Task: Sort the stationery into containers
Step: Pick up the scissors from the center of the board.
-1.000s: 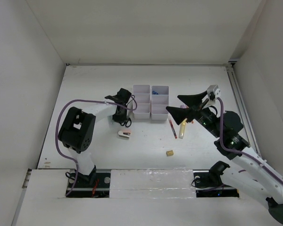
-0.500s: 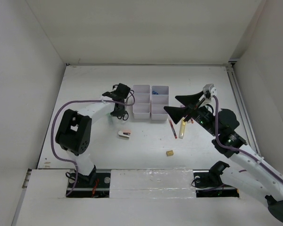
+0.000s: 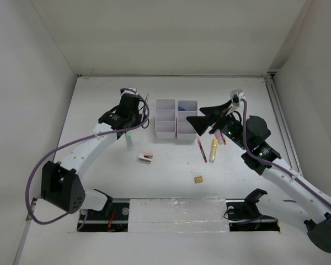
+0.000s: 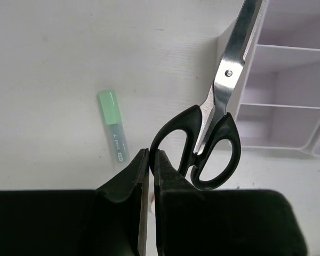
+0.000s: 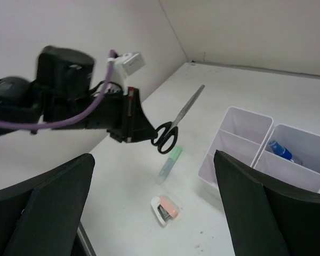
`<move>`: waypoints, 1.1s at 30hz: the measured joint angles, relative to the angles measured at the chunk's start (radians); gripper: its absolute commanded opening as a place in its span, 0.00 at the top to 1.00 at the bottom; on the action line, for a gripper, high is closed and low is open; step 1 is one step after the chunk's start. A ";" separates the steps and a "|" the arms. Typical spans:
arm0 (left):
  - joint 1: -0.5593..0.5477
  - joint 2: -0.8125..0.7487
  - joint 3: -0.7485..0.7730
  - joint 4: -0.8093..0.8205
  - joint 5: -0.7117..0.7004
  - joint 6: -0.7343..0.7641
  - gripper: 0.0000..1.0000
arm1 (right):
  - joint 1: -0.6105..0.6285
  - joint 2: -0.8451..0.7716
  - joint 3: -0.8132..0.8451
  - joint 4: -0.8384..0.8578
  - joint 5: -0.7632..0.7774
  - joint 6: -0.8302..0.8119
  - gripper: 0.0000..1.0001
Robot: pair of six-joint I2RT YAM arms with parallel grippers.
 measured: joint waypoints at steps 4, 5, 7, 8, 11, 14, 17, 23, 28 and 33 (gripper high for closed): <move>0.000 -0.162 -0.047 0.034 0.037 0.027 1.00 | -0.043 0.115 0.064 0.051 -0.089 0.067 0.00; 0.000 -0.202 -0.056 0.048 0.050 0.032 1.00 | -0.046 0.144 0.075 0.067 -0.114 0.077 0.00; 0.000 -0.270 -0.067 0.068 0.079 0.044 1.00 | -0.046 0.206 0.098 0.093 -0.161 0.102 0.00; 0.000 -0.294 -0.068 0.079 0.094 0.050 1.00 | -0.045 0.246 0.115 0.110 -0.190 0.119 0.00; 0.000 -0.325 -0.075 0.109 0.136 0.061 1.00 | -0.030 0.337 0.162 0.136 -0.231 0.144 0.00; 0.000 -0.329 -0.090 0.124 0.169 0.072 1.00 | 0.007 0.418 0.221 0.150 -0.250 0.158 0.00; 0.000 -0.329 -0.101 0.124 0.205 0.080 1.00 | 0.044 0.483 0.287 0.158 -0.257 0.169 0.00; 0.000 -0.333 -0.112 0.133 0.249 0.087 1.00 | 0.066 0.608 0.410 0.180 -0.237 0.180 0.00; 0.000 -0.340 -0.112 0.145 0.266 0.090 1.00 | 0.064 0.707 0.451 0.184 -0.207 0.184 0.01; 0.000 -0.342 -0.112 0.147 0.278 0.091 1.00 | 0.069 0.765 0.455 0.185 -0.196 0.196 0.17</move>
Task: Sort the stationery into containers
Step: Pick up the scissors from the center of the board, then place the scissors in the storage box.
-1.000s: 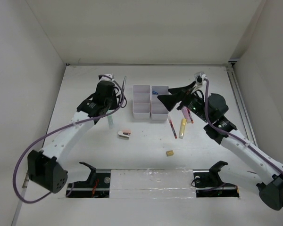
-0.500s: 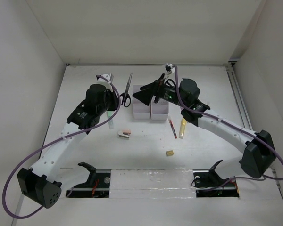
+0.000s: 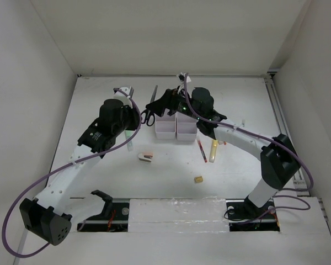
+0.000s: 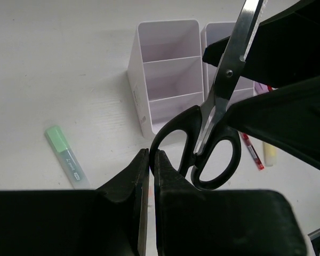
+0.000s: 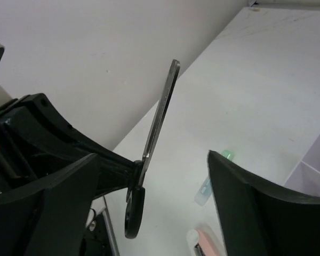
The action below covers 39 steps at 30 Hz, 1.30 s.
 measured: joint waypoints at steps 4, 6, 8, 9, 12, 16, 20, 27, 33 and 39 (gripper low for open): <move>0.000 0.000 0.000 0.000 0.009 0.000 1.00 | 0.008 0.041 0.029 0.013 -0.004 0.018 0.58; 0.000 0.000 0.000 0.000 0.013 0.000 1.00 | 0.010 0.064 0.051 0.026 -0.012 0.022 0.69; 0.000 0.000 0.000 0.000 0.017 0.000 1.00 | 0.010 0.078 0.066 0.030 -0.019 0.028 0.93; 0.000 0.000 0.000 0.000 0.016 0.000 1.00 | 0.010 0.084 0.074 0.032 -0.024 0.044 1.00; 0.000 0.004 -0.002 0.006 0.017 0.007 0.75 | 0.011 0.096 0.098 0.037 -0.042 0.044 1.00; 0.000 0.014 -0.002 -0.002 -0.011 0.011 0.00 | 0.009 0.108 0.103 0.039 -0.050 0.027 1.00; 0.004 0.032 -0.002 -0.010 -0.052 0.002 0.00 | -0.024 0.124 0.106 0.050 -0.119 -0.068 1.00; 0.003 0.024 -0.002 -0.011 -0.126 -0.019 0.00 | -0.174 0.213 0.188 0.118 -0.372 -0.177 1.00; 0.003 0.014 -0.002 -0.012 -0.160 -0.029 0.00 | -0.293 0.319 0.322 0.126 -0.544 -0.224 1.00; 0.003 0.014 -0.002 -0.017 -0.161 -0.034 0.00 | -0.298 0.407 0.461 0.078 -0.657 -0.278 1.00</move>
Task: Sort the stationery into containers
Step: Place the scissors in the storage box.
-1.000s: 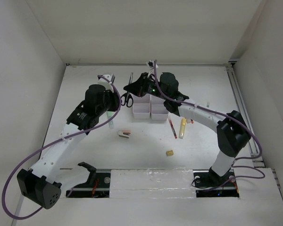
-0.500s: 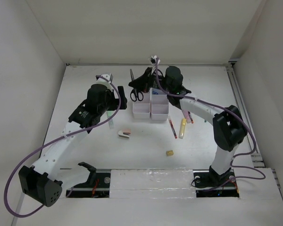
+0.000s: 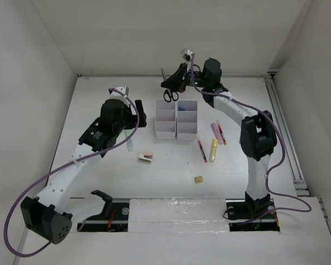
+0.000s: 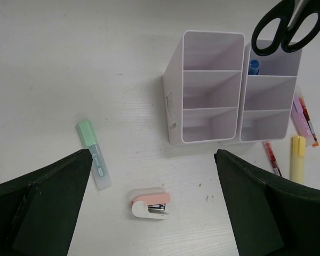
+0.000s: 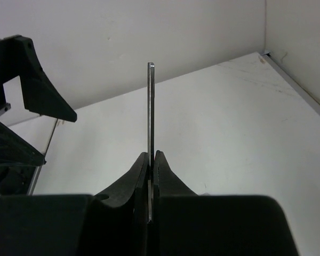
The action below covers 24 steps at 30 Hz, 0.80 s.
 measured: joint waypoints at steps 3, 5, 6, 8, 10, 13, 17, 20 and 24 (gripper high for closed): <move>0.000 -0.001 0.000 0.000 0.003 0.000 0.00 | 0.000 0.031 0.034 -0.023 -0.024 -0.021 1.00; 0.000 -0.001 0.000 0.000 0.005 0.000 0.00 | 0.000 0.055 0.058 -0.047 -0.036 -0.038 1.00; 0.000 -0.001 0.000 0.000 0.008 0.000 0.00 | -0.002 0.068 0.074 -0.058 -0.041 -0.044 1.00; 0.000 -0.001 0.000 0.000 0.011 0.000 0.00 | -0.003 0.103 0.113 -0.074 -0.055 -0.056 1.00; 0.000 -0.001 0.000 0.000 0.019 0.000 0.00 | -0.006 0.131 0.141 -0.090 -0.060 -0.062 1.00; 0.000 -0.001 0.000 0.000 0.032 0.001 0.00 | -0.008 0.166 0.174 -0.109 -0.067 -0.066 1.00; 0.000 -0.001 0.000 0.000 0.042 0.003 0.00 | -0.008 0.201 0.210 -0.131 -0.068 -0.078 1.00; 0.000 -0.001 0.000 0.000 0.053 0.007 0.00 | -0.004 0.217 0.219 -0.138 -0.067 -0.090 1.00; 0.000 -0.001 0.000 0.000 0.066 0.008 0.00 | 0.006 0.243 0.222 -0.144 -0.058 -0.106 1.00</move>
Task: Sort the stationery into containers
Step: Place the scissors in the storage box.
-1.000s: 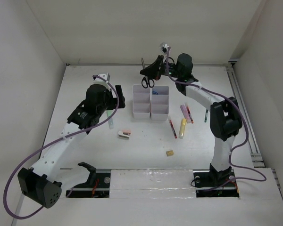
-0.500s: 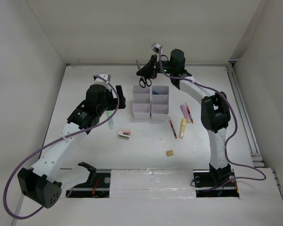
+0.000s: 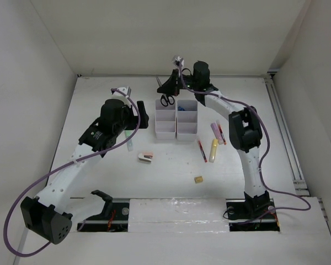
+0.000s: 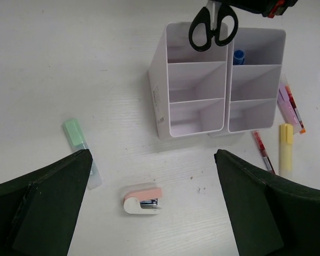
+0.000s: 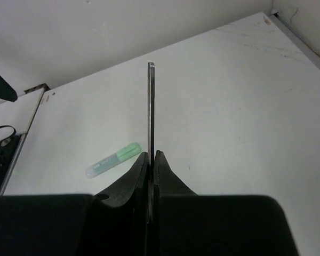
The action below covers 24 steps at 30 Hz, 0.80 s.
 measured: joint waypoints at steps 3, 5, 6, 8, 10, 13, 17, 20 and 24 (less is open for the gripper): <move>0.000 0.000 0.000 0.000 0.012 0.000 0.00 | 0.010 0.020 0.002 -0.013 0.010 -0.013 1.00; 0.000 0.000 0.000 0.000 0.021 0.004 0.00 | 0.015 0.031 0.009 -0.024 0.015 -0.017 1.00; 0.000 0.000 0.000 0.000 0.024 0.005 0.00 | 0.016 0.037 0.014 -0.026 0.019 -0.021 1.00; 0.000 0.000 0.000 0.000 0.028 0.008 0.00 | 0.021 0.042 0.022 -0.035 0.024 -0.028 1.00; 0.000 0.000 0.000 0.000 0.035 0.008 0.00 | 0.022 0.043 0.028 -0.044 0.027 -0.035 1.00; 0.000 0.000 0.000 0.000 0.041 0.008 0.00 | 0.021 0.044 0.030 -0.046 0.034 -0.044 1.00; 0.000 0.000 0.000 0.000 0.043 0.008 0.00 | 0.021 0.046 0.029 -0.048 0.039 -0.054 0.84; 0.000 0.000 0.000 0.000 0.044 0.008 0.00 | 0.021 0.046 0.029 -0.049 0.040 -0.058 0.69; 0.000 0.000 0.000 0.000 0.046 0.008 0.00 | 0.021 0.046 0.024 -0.047 0.038 -0.063 0.54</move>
